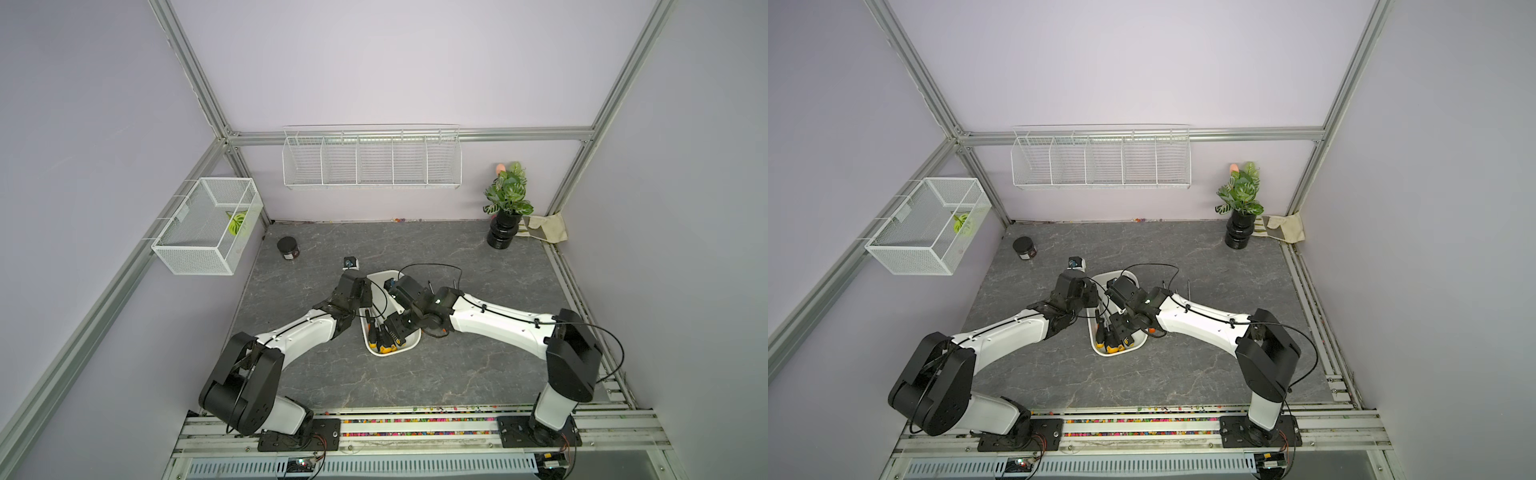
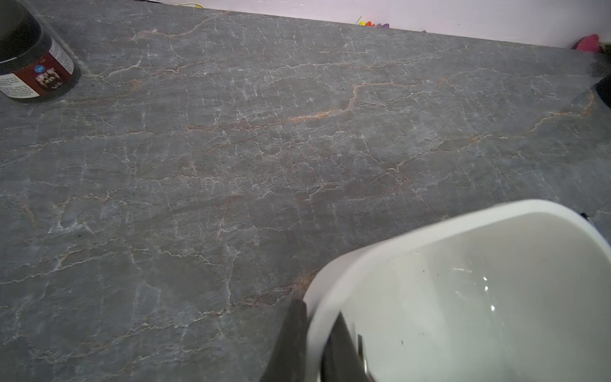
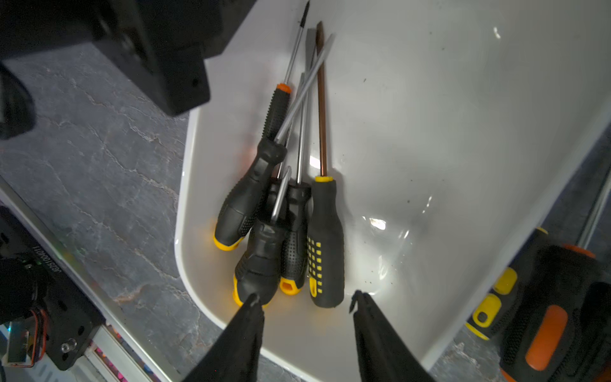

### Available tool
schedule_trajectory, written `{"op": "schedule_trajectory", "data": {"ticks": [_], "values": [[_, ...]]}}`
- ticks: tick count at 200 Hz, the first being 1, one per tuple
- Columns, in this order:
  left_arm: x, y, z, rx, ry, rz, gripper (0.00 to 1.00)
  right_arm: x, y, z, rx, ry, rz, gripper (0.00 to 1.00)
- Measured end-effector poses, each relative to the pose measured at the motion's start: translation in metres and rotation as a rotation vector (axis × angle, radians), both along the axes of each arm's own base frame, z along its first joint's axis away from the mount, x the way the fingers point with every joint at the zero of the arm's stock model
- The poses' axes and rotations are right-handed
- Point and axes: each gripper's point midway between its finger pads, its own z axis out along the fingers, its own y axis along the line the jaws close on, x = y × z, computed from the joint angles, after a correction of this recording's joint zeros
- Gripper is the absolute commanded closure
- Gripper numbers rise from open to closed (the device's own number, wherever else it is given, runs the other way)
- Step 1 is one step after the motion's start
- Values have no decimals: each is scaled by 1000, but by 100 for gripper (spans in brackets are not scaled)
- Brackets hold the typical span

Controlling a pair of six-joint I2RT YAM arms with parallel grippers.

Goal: Take out the screwdriver from the storage box
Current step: Pick up the screwdriver from the storage box.

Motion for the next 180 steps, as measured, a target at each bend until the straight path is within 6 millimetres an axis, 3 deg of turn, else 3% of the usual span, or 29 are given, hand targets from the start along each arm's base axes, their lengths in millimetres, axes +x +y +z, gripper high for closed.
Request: {"op": "schedule_trajectory", "data": {"ticks": [90, 141, 180], "values": [[0, 0, 0, 0, 0, 0, 100, 16, -3, -63, -181, 46, 8, 51], [0, 0, 0, -1, -1, 0, 100, 30, -1, -61, -162, 53, -5, 51], [1, 0, 1, -2, -5, 1, 100, 38, 7, -70, -164, 82, 7, 52]]}}
